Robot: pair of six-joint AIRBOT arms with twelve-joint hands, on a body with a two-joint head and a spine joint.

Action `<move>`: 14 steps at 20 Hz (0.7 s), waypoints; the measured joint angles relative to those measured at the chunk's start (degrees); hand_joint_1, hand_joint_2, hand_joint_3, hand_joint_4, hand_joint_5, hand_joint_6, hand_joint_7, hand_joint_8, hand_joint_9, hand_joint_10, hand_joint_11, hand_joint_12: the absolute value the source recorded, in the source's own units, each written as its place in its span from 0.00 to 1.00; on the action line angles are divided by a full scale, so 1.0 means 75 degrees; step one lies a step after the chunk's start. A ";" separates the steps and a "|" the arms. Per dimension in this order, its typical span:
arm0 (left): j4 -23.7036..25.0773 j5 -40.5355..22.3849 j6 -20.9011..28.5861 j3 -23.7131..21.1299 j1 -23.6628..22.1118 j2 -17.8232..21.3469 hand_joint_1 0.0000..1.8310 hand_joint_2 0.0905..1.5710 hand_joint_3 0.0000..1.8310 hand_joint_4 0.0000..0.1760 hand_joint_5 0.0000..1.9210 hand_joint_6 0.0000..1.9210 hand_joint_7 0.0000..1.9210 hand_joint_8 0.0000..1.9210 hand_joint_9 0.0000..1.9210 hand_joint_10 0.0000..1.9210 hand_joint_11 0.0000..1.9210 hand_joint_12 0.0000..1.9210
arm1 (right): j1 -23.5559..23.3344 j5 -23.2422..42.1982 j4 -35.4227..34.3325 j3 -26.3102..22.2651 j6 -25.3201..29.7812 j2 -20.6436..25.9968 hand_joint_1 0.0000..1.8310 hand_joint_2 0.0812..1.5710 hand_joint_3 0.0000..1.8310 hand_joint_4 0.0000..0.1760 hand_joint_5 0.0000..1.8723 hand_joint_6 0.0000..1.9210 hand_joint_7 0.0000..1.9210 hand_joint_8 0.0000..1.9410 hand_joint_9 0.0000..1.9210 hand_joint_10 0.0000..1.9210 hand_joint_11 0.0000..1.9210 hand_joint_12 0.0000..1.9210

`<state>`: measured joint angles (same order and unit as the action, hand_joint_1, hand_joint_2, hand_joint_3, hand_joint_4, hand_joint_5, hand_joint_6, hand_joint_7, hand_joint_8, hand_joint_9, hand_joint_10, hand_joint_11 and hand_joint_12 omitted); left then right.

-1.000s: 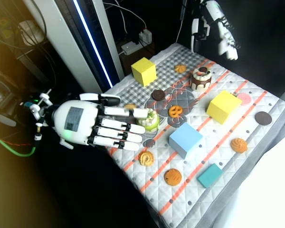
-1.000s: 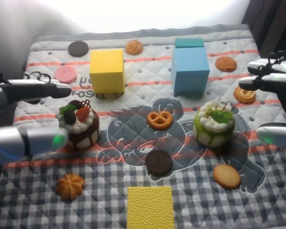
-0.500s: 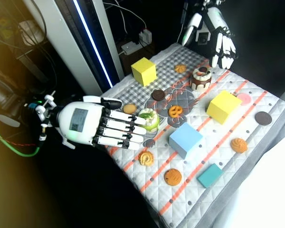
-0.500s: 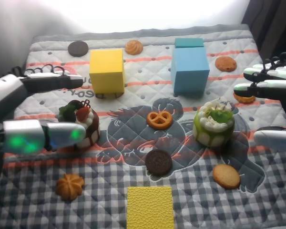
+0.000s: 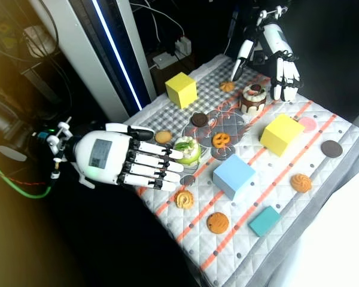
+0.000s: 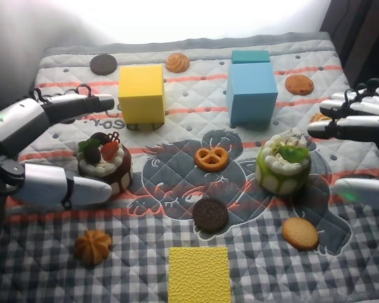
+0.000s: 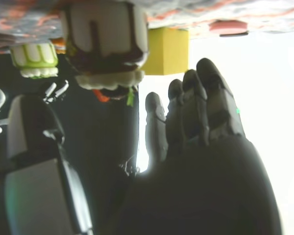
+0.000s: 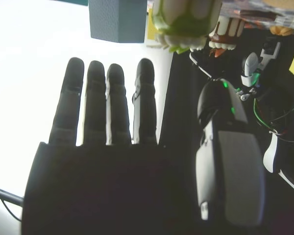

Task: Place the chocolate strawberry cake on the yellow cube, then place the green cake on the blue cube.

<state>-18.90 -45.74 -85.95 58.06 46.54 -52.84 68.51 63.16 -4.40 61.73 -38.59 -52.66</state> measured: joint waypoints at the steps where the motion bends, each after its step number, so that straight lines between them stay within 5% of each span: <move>1: 0.0006 0.0125 -0.0017 0.0102 -0.0032 -0.0099 0.53 0.48 0.00 0.63 0.20 0.00 0.18 0.00 0.16 0.01 0.00 0.45 | 0.0032 -0.0017 -0.0032 0.0012 0.0012 -0.0012 0.21 0.75 0.00 0.30 0.27 0.00 0.14 0.00 0.11 0.00 0.00 0.31; 2: -0.0032 0.0224 -0.0017 0.0184 -0.0096 -0.0175 0.53 0.48 0.00 0.53 0.21 0.00 0.19 0.00 0.18 0.01 0.00 0.50 | 0.0032 -0.0020 -0.0038 0.0015 0.0017 -0.0012 0.20 0.75 0.00 0.27 0.27 0.00 0.14 0.00 0.11 0.00 0.00 0.31; 5: -0.0026 0.0335 -0.0020 0.0271 -0.0195 -0.0265 0.54 0.49 0.00 0.48 0.25 0.01 0.23 0.01 0.22 0.01 0.00 0.56 | 0.0032 -0.0009 -0.0038 0.0044 0.0023 -0.0015 0.21 0.75 0.00 0.23 0.27 0.00 0.14 0.00 0.12 0.00 0.00 0.31; 7: -0.0035 0.0402 -0.0023 0.0271 -0.0192 -0.0274 0.59 0.54 0.00 0.00 0.40 0.01 0.39 0.02 0.34 0.05 0.03 0.73 | 0.0032 -0.0017 -0.0032 0.0044 0.0023 -0.0015 0.20 0.75 0.00 0.26 0.27 0.00 0.13 0.00 0.12 0.00 0.00 0.31; 8: -0.0047 0.0382 -0.0032 0.0291 -0.0195 -0.0294 0.60 0.56 0.00 0.00 0.46 0.01 0.46 0.03 0.38 0.07 0.05 0.77 | 0.0032 -0.0012 -0.0032 0.0044 0.0050 -0.0015 0.21 0.75 0.00 0.20 0.28 0.00 0.14 0.00 0.12 0.00 0.00 0.31; 9: -0.0090 0.0385 -0.0032 0.0303 -0.0224 -0.0335 0.63 0.61 0.01 0.00 0.59 0.25 0.56 0.03 0.39 0.25 0.09 0.85 | 0.0032 -0.0006 -0.0029 0.0044 0.0076 -0.0020 0.21 0.76 0.00 0.21 0.28 0.00 0.14 0.00 0.12 0.00 0.00 0.32; 10: -0.0143 0.0376 -0.0029 0.0303 -0.0254 -0.0356 0.68 0.65 0.00 0.00 0.63 0.21 0.54 0.45 0.35 0.47 0.11 0.90 | 0.0044 0.0000 -0.0032 0.0044 0.0117 -0.0032 0.21 0.76 0.00 0.18 0.28 0.00 0.14 0.00 0.12 0.00 0.00 0.31; 11: -0.0119 0.0364 -0.0035 0.0303 -0.0271 -0.0361 0.69 0.66 0.00 0.00 0.61 0.23 0.54 0.54 0.33 0.58 0.13 0.92 | 0.0052 -0.0006 -0.0029 0.0044 0.0128 -0.0047 0.21 0.75 0.00 0.23 0.28 0.00 0.14 0.00 0.12 0.00 0.00 0.31; 14: -0.0154 0.0312 -0.0035 0.0280 -0.0283 -0.0370 0.70 0.66 0.00 0.00 0.62 0.21 0.56 0.57 0.41 0.68 0.28 0.93 | 0.0087 -0.0012 -0.0015 0.0041 0.0149 -0.0047 0.21 0.76 0.00 0.28 0.29 0.00 0.15 0.00 0.14 0.00 0.01 0.35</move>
<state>-20.05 -43.40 -86.21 60.16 44.42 -55.61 69.17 63.07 -4.51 62.04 -37.47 -53.01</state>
